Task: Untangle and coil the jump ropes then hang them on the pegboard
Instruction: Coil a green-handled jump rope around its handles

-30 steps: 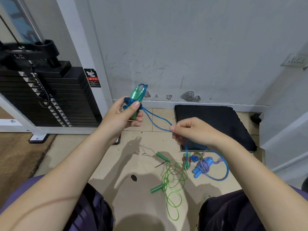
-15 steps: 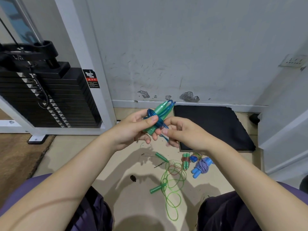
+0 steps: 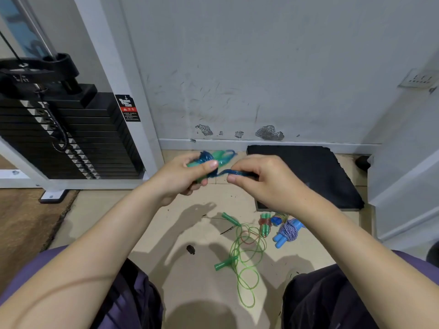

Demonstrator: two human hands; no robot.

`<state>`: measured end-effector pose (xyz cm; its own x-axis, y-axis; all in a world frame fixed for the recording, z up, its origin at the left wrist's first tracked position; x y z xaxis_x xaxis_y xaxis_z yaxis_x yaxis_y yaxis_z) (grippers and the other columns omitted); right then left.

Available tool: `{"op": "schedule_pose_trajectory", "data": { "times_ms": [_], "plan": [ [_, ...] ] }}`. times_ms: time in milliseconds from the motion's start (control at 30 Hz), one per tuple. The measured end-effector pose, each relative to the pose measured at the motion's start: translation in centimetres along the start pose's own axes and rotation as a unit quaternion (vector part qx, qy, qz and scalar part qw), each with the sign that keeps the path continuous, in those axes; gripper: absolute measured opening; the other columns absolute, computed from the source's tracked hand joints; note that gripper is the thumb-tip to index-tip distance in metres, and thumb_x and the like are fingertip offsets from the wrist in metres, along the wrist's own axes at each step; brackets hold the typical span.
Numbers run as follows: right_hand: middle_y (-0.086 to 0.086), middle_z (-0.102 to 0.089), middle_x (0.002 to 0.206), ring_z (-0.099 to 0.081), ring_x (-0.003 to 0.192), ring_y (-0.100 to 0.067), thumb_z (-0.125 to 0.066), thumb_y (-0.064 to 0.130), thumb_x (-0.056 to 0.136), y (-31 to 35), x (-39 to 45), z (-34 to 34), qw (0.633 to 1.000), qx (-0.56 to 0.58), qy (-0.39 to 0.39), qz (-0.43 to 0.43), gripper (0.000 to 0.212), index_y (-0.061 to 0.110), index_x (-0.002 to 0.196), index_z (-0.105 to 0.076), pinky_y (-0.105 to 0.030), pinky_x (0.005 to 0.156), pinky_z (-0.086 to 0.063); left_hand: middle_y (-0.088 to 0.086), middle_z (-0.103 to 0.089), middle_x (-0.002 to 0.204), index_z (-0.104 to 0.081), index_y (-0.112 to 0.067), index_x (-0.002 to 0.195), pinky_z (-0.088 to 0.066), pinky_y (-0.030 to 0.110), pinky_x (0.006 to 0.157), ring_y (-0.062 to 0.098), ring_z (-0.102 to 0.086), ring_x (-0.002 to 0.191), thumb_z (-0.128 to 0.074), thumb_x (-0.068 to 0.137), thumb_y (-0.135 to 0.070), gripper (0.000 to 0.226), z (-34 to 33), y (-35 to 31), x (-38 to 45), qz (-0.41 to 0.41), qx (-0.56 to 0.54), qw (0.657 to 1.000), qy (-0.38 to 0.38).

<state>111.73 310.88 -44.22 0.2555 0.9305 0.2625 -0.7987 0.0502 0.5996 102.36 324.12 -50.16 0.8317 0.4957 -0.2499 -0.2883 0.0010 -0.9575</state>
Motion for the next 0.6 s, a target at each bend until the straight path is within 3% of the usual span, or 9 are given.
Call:
{"op": "schedule_pose_trajectory", "data": {
  "times_ms": [100, 233, 333, 433, 600],
  "plan": [
    [0.007, -0.057, 0.073, -0.055, 0.068, -0.01, -0.073, 0.022, 0.085, -0.3, 0.2, 1.8, 0.999, 0.032, -0.034, 0.001, 0.004, 0.022, 0.087, -0.077, -0.023, 0.064, -0.041, 0.005, -0.053, 0.064, -0.065, -0.016, 0.099, -0.021, 0.015, 0.039, 0.01, -0.035, 0.045, -0.07, 0.085, -0.038, 0.026, -2.2, 0.3, -1.1, 0.043, 0.036, 0.984, 0.169],
    [0.005, -0.062, 0.071, -0.057, 0.068, -0.006, -0.08, 0.018, 0.079, -1.0, 0.2, 0.8, 0.992, 0.113, -0.005, -0.057, 0.004, 0.02, 0.078, -0.077, -0.025, 0.067, -0.045, 0.01, -0.056, 0.065, -0.062, -0.007, 0.105, -0.025, 0.02, 0.039, 0.015, -0.041, 0.047, -0.07, 0.082, -0.028, 0.031, -3.8, -0.2, -2.0, 0.028, 0.079, 0.969, 0.231],
    [-0.001, -0.066, 0.07, -0.057, 0.066, -0.007, -0.083, 0.015, 0.075, -2.4, 0.1, -0.3, 0.978, 0.169, 0.039, -0.117, 0.01, 0.014, 0.079, -0.074, -0.027, 0.066, -0.048, 0.01, -0.062, 0.074, -0.062, -0.012, 0.113, -0.033, 0.023, 0.043, 0.018, -0.049, 0.057, -0.075, 0.085, -0.025, 0.034, -4.2, -0.2, -2.3, 0.009, 0.135, 0.961, 0.24],
    [0.004, -0.054, 0.063, -0.049, 0.061, -0.012, -0.083, 0.012, 0.075, -3.2, -0.1, -0.7, 0.966, 0.203, 0.082, -0.136, 0.026, 0.013, 0.087, -0.059, -0.028, 0.063, -0.043, 0.004, -0.062, 0.078, -0.06, -0.026, 0.111, -0.038, 0.024, 0.048, 0.015, -0.051, 0.063, -0.074, 0.082, -0.038, 0.034, -4.2, 0.3, -2.5, 0.006, 0.177, 0.959, 0.222],
    [0.002, -0.046, 0.068, -0.04, 0.066, -0.013, -0.08, 0.014, 0.079, -3.3, -0.3, -1.1, 0.963, 0.219, 0.087, -0.129, 0.034, 0.012, 0.075, -0.047, -0.026, 0.062, -0.034, 0.006, -0.063, 0.075, -0.062, -0.023, 0.097, -0.037, 0.024, 0.049, 0.017, -0.05, 0.059, -0.074, 0.082, -0.041, 0.026, -4.6, -0.3, -2.3, -0.022, 0.166, 0.971, 0.172]
  ]
}}
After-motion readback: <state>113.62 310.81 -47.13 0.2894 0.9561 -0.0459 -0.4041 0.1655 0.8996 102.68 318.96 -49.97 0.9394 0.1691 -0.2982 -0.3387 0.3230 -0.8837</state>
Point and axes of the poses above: each hand's wrist, its own x-axis towards the middle knuckle, its own z-axis out of the back of the hand, y = z × x, the point moved 7 cm from there along x, towards the middle knuckle
